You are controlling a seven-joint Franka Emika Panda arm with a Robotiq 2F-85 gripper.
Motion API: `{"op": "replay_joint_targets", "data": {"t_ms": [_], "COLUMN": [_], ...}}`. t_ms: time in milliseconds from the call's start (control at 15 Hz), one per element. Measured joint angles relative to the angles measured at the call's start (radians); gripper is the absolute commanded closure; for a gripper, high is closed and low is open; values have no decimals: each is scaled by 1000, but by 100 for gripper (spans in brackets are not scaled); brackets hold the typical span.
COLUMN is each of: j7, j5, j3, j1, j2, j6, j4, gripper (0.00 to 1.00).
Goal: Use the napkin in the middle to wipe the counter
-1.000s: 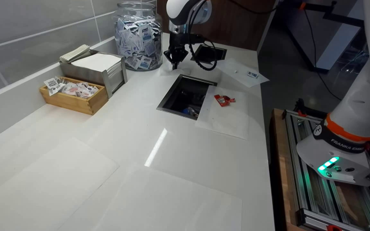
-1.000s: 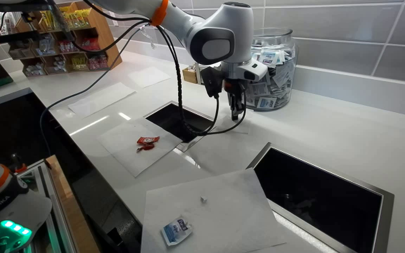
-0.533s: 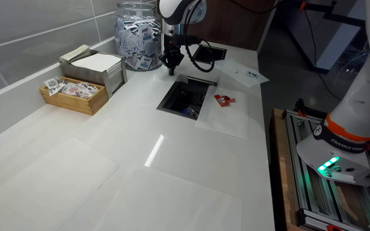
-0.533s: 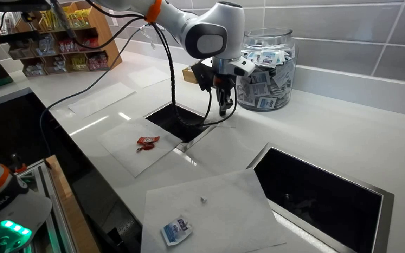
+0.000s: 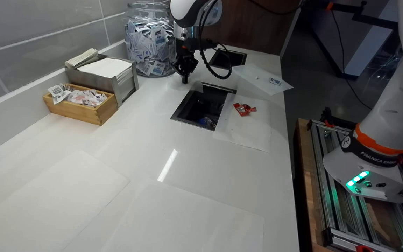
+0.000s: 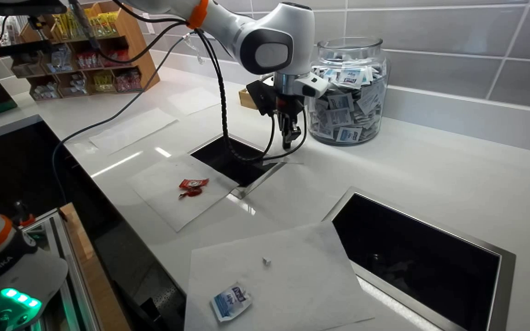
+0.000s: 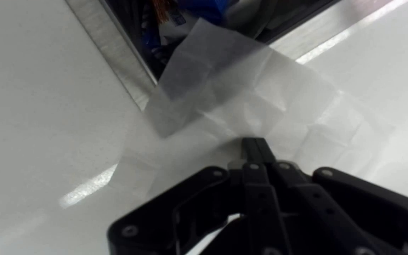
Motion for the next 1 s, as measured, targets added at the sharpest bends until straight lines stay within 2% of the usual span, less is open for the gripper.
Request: {"op": "replay_joint_targets", "data": {"t_ms": [200, 467, 733, 1000], "j7": [3, 4, 5, 17], "j5": [0, 7, 14, 12], "j3": [-41, -89, -101, -99], "j1": [-21, -91, -150, -147], "j2": [0, -1, 1, 0], "j6": [20, 55, 69, 13], "j4": [2, 2, 1, -17], "gripper": [100, 100, 100, 100]}}
